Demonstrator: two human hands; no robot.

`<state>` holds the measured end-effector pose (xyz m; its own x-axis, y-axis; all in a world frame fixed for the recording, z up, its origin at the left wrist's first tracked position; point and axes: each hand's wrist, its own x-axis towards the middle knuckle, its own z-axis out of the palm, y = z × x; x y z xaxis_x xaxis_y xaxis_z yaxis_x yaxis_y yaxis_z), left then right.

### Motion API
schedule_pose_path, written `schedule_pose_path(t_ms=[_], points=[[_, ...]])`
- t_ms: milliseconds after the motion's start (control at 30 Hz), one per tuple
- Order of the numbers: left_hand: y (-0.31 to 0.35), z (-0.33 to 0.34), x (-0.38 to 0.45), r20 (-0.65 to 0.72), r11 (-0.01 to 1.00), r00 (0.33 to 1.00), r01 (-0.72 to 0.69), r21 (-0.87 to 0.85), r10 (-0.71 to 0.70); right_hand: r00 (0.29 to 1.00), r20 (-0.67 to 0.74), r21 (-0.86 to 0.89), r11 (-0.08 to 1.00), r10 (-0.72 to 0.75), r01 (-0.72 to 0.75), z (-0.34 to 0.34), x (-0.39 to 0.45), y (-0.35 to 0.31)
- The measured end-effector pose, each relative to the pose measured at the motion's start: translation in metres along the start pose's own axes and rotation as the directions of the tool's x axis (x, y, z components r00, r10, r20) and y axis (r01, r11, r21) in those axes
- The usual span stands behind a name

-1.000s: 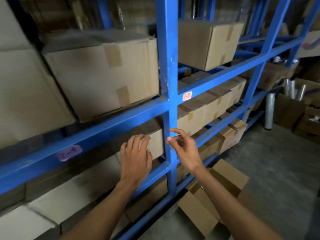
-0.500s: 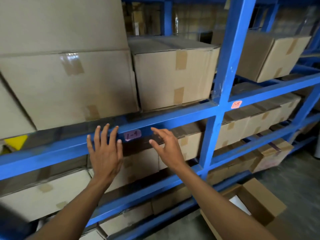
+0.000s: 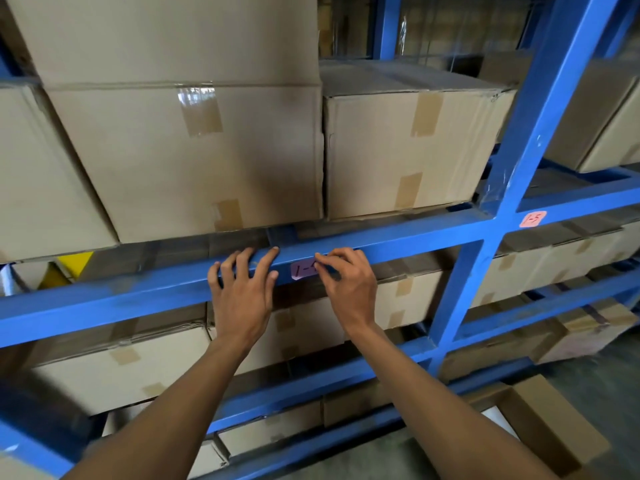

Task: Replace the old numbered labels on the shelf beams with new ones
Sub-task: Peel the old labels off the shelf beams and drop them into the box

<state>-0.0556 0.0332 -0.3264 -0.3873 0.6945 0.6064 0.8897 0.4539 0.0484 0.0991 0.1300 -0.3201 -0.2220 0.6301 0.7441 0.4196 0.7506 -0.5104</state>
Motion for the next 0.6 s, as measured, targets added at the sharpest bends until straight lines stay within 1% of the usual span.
schedule_pose_path(t_ms=[100,233,300,400,533,600], points=[[-0.001,0.003,0.000,-0.020,1.000,1.000,-0.011,0.007,0.011,0.998,-0.009,-0.013,0.998,-0.056,0.056,0.002,0.002,0.005],[-0.001,0.006,-0.001,-0.051,0.999,0.998,-0.026,0.019,0.027,0.995,0.053,0.060,0.995,-0.086,0.082,-0.001,-0.004,0.010],[-0.002,0.007,-0.001,-0.057,0.999,0.998,-0.030,0.018,0.031,0.995,0.079,0.124,0.991,-0.056,0.046,-0.005,-0.007,0.011],[-0.002,0.008,-0.001,-0.062,1.000,0.998,-0.025,0.018,0.026,0.996,0.082,0.204,0.978,0.028,-0.045,-0.017,-0.009,0.016],[0.000,0.008,-0.002,-0.054,1.000,0.998,-0.028,-0.002,0.028,0.986,0.126,0.252,0.958,0.108,-0.137,-0.045,-0.009,0.031],[0.004,0.008,-0.004,-0.060,0.999,0.998,0.008,-0.035,-0.010,0.980,0.123,0.285,0.941,0.154,-0.184,-0.061,-0.009,0.041]])
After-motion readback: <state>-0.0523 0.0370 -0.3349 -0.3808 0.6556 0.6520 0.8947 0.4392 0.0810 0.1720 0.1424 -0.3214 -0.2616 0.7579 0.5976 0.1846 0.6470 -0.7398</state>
